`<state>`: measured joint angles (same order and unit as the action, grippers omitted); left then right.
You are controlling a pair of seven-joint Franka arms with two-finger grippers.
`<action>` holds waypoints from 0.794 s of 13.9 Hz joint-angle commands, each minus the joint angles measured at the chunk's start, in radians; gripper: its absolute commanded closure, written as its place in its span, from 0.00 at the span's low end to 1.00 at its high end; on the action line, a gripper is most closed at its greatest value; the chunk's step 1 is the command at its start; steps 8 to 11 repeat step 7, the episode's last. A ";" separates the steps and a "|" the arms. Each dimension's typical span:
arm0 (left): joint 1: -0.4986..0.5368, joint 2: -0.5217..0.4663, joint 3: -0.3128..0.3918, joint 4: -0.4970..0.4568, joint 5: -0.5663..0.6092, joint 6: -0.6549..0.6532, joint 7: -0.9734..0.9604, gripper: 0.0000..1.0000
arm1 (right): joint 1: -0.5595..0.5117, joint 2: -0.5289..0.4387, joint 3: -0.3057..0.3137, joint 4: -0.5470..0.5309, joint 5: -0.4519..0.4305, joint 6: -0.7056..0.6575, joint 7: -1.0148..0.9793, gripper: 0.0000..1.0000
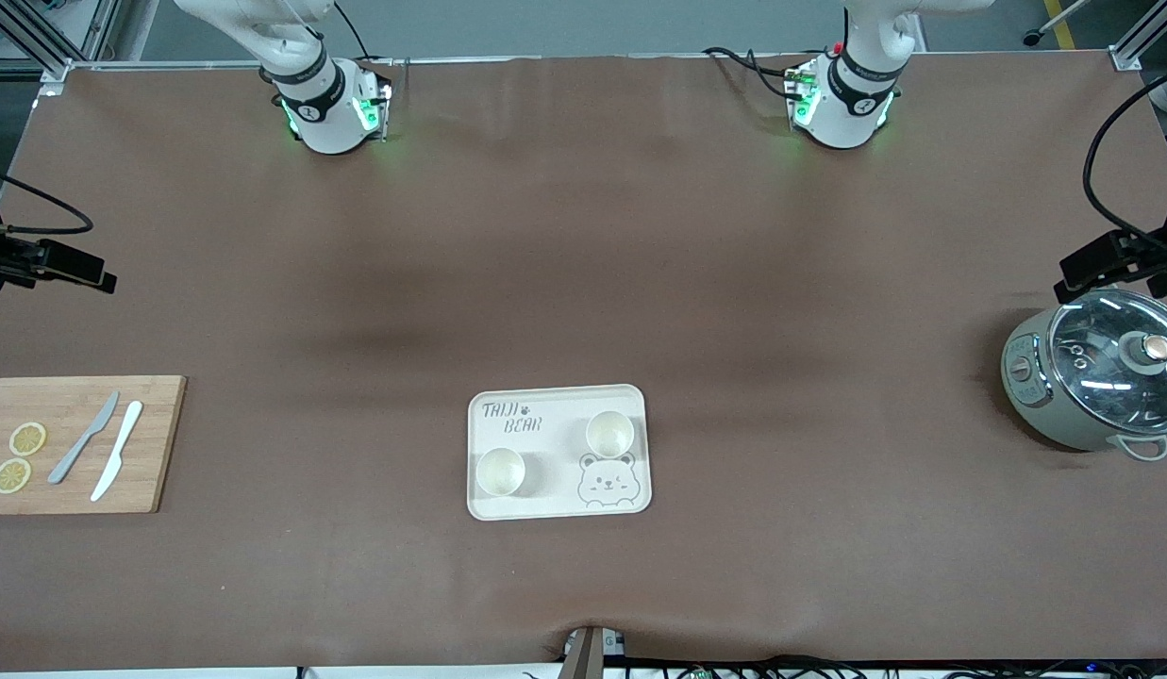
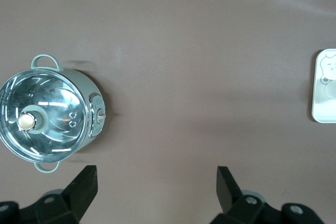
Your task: Place white IKEA cup upright on tray with both arms
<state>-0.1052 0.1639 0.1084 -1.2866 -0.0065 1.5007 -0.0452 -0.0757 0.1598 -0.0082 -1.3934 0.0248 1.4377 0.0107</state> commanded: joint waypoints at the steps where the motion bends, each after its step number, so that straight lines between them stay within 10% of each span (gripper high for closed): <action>1: -0.001 -0.029 -0.001 -0.026 -0.004 -0.022 -0.010 0.00 | -0.010 -0.022 0.013 -0.024 -0.017 0.012 -0.008 0.00; 11: -0.001 -0.032 -0.003 -0.027 -0.004 -0.034 -0.009 0.00 | -0.007 -0.022 0.013 -0.026 -0.017 0.013 -0.008 0.00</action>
